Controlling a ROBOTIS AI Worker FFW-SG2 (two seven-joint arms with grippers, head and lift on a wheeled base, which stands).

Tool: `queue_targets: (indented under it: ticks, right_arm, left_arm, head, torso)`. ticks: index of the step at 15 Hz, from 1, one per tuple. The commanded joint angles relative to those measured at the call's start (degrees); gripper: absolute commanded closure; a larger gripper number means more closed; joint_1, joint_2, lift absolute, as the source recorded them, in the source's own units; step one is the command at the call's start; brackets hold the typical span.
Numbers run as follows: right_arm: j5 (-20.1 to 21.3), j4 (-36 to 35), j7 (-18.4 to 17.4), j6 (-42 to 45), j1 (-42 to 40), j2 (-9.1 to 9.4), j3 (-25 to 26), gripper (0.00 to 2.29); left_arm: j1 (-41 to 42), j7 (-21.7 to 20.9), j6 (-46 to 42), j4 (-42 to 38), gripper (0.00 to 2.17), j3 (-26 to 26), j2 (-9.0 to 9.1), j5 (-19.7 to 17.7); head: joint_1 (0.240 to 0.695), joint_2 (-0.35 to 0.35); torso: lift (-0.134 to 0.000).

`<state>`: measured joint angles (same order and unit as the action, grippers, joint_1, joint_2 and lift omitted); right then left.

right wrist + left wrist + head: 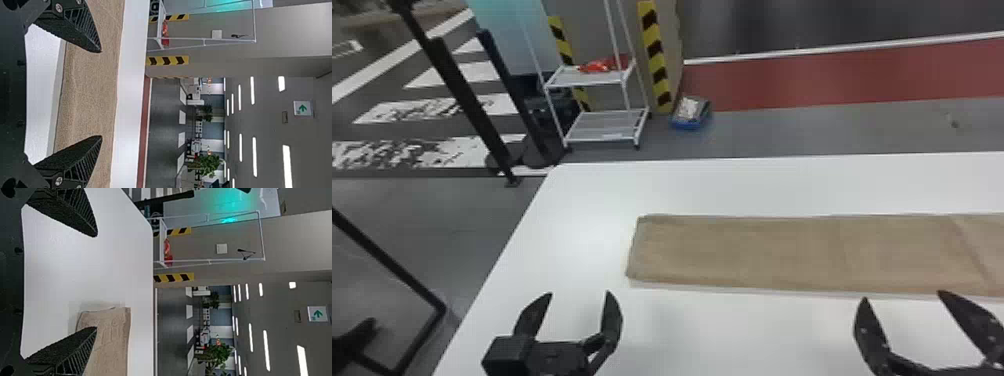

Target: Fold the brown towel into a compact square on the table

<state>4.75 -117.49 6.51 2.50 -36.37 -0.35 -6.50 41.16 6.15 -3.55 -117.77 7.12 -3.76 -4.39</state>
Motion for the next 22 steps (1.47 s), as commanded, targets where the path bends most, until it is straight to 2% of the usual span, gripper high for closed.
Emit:
queue_targets:
  ticks: [1,8,13,17,22]
  right_arm:
    - [0.0,-0.37,-0.01,0.0,-0.11,0.4,-0.18,0.11]
    - [0.35,-0.81,-0.01,0.0,-0.46,0.4,-0.62,0.11]
    - [0.7,-0.72,-0.01,-1.58,-0.11,0.4,-1.14,0.11]
    - [0.79,0.51,-0.01,-3.16,1.47,0.4,-2.11,0.11]
    - [0.7,2.8,-0.1,-6.33,4.72,0.4,-4.31,0.11]
  left_arm:
    - [0.14,0.0,0.0,-0.18,0.02,0.0,-0.02,0.0]
    - [-1.44,-1.58,0.7,-0.88,0.08,-0.44,0.07,-0.18]
    - [-8.2,-6.68,14.24,-1.94,0.08,-0.26,1.13,-0.27]
    - [-13.92,-6.85,21.8,-1.94,0.09,-0.61,1.21,-0.09]
    - [-18.93,-9.75,30.41,0.43,0.09,2.37,1.48,-2.99]
  head:
    - [0.695,0.269]
    - [0.695,0.267]
    - [0.695,0.246]
    - [0.695,0.219]
    - [0.695,0.253]
  torso:
    - [-0.119]
    - [-0.119]
    - [-0.119]
    - [-0.119]
    - [-0.119]
